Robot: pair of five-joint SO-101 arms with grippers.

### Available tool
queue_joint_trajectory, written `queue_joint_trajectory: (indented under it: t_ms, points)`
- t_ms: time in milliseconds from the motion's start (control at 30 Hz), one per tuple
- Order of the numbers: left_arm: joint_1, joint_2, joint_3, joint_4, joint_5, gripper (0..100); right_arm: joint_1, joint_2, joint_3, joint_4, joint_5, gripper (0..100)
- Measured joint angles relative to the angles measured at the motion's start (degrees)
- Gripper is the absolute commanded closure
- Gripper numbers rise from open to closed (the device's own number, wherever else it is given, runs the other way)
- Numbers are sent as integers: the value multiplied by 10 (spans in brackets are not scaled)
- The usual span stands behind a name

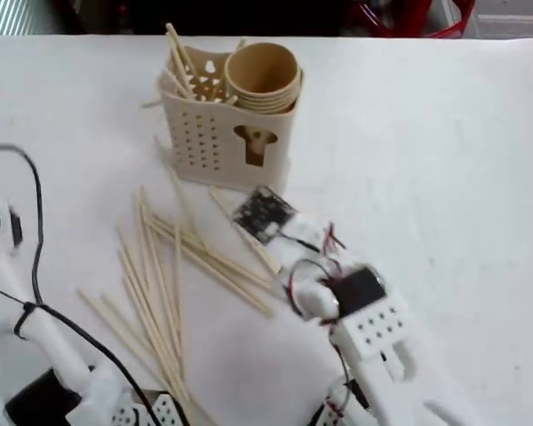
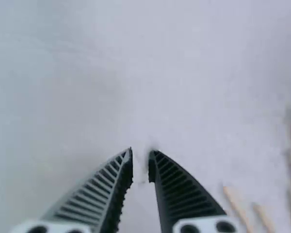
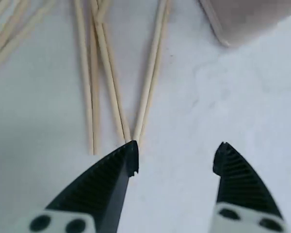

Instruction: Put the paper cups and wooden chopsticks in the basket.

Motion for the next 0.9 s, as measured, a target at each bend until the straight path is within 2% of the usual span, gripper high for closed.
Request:
queue_joint_trajectory:
  t_ms: [200,467,700,900]
  points:
    - [-90,0,142,-190,-71,918,-36,242,-183,0,1,735]
    - [-188,0,203,-344,-106,918,-41,508,-357,-18,1,736]
    - [-233,0,295,-513,-109,918,-35,580,-367,-74,-24,736]
    - [-236,0,391,-651,-109,918,-32,602,-369,-80,-26,736]
